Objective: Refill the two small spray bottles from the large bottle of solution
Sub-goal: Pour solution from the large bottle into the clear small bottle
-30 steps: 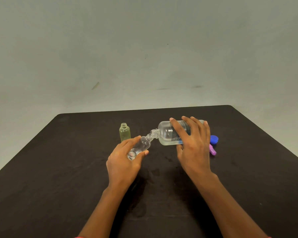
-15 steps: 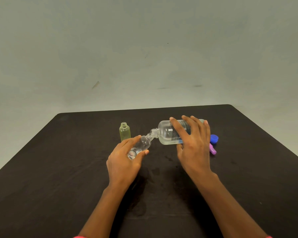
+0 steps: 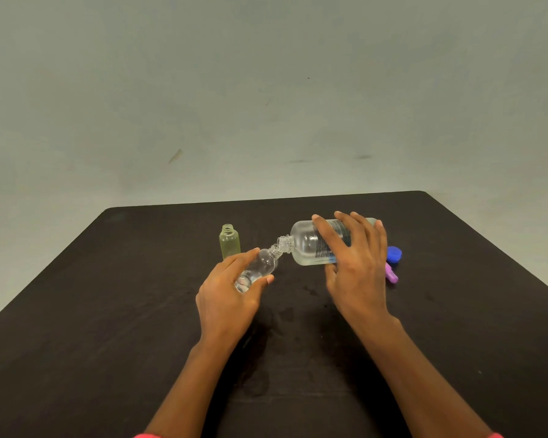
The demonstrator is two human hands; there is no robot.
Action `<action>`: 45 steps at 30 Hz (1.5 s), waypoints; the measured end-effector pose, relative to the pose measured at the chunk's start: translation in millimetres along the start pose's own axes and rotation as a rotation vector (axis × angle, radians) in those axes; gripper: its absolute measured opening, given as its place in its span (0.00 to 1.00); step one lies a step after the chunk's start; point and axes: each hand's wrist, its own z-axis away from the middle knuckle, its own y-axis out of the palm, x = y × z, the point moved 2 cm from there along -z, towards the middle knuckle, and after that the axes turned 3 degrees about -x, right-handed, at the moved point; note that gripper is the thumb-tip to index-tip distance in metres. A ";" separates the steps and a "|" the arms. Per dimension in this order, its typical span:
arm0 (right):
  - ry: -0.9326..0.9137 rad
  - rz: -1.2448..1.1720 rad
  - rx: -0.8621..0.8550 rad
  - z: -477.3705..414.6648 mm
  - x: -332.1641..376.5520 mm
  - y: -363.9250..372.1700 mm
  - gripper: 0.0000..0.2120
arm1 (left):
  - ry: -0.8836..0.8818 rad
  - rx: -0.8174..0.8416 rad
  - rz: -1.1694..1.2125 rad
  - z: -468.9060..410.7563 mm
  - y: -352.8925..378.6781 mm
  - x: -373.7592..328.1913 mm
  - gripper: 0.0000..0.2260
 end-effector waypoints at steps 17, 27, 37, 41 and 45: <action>0.002 0.003 -0.002 -0.4 1.1 -1.1 0.41 | 0.005 -0.003 -0.013 -0.6 -0.2 0.3 0.21; 0.002 0.005 0.001 -0.3 0.5 -1.2 0.40 | 0.008 -0.006 -0.018 -0.4 -0.2 -0.6 0.21; 0.002 0.005 -0.002 -0.5 0.1 -1.4 0.40 | 0.008 -0.003 -0.023 -0.7 0.1 0.7 0.21; -0.001 0.014 0.001 -0.4 0.6 -0.9 0.40 | 0.010 -0.001 -0.022 -0.5 -0.3 0.1 0.21; -0.001 0.017 -0.005 -0.6 0.4 -0.3 0.40 | 0.014 0.003 -0.024 -0.9 -0.1 -0.7 0.21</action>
